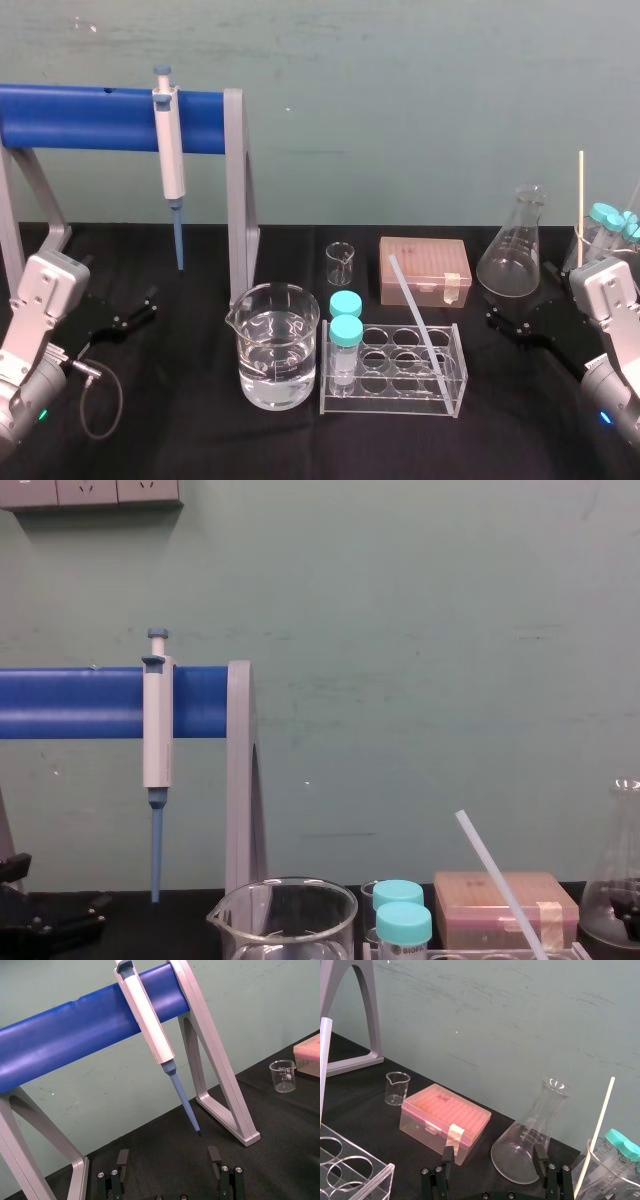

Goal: Pick up the stirring rod with one hand, then place it down.

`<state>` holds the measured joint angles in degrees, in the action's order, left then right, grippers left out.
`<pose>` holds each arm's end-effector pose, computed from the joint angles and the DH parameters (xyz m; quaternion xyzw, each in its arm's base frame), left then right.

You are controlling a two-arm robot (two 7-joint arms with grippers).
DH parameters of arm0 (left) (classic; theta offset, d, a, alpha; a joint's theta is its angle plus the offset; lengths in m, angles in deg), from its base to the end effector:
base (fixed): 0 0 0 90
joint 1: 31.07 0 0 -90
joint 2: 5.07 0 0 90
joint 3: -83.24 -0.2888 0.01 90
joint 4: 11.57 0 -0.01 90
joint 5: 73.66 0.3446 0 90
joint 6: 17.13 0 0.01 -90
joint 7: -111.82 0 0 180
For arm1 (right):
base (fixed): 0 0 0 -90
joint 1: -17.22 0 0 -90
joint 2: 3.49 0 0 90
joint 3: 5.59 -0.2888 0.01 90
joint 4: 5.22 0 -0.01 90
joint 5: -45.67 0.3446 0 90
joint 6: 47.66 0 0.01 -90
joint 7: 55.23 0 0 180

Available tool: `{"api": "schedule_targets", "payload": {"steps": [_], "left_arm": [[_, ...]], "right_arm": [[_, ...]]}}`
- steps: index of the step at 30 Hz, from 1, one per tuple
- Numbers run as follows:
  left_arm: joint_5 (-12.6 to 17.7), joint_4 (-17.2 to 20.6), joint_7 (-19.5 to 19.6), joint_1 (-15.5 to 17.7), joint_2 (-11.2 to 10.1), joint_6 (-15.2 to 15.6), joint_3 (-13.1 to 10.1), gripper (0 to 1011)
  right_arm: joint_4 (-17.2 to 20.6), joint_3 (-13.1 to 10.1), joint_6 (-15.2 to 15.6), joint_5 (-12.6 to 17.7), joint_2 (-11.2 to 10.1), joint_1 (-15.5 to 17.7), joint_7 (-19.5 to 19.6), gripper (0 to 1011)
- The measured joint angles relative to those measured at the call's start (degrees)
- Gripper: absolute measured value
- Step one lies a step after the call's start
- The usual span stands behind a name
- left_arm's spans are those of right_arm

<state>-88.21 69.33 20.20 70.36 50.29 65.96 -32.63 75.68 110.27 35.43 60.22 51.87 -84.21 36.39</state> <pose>0.3917 0.0725 -0.3082 0.1414 -0.1324 0.5799 0.7913 0.3917 -0.0725 -0.3082 -0.1414 -0.1324 -0.5799 0.7913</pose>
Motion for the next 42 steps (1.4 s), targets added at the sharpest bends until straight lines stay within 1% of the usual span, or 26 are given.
{"api": "schedule_targets", "payload": {"steps": [42], "left_arm": [[0.0, 0.0, 0.0, 0.0, 0.0, 0.0, 0.0, 1000]], "right_arm": [[0.0, 0.0, 0.0, 0.0, 0.0, 0.0, 0.0, 1003]]}}
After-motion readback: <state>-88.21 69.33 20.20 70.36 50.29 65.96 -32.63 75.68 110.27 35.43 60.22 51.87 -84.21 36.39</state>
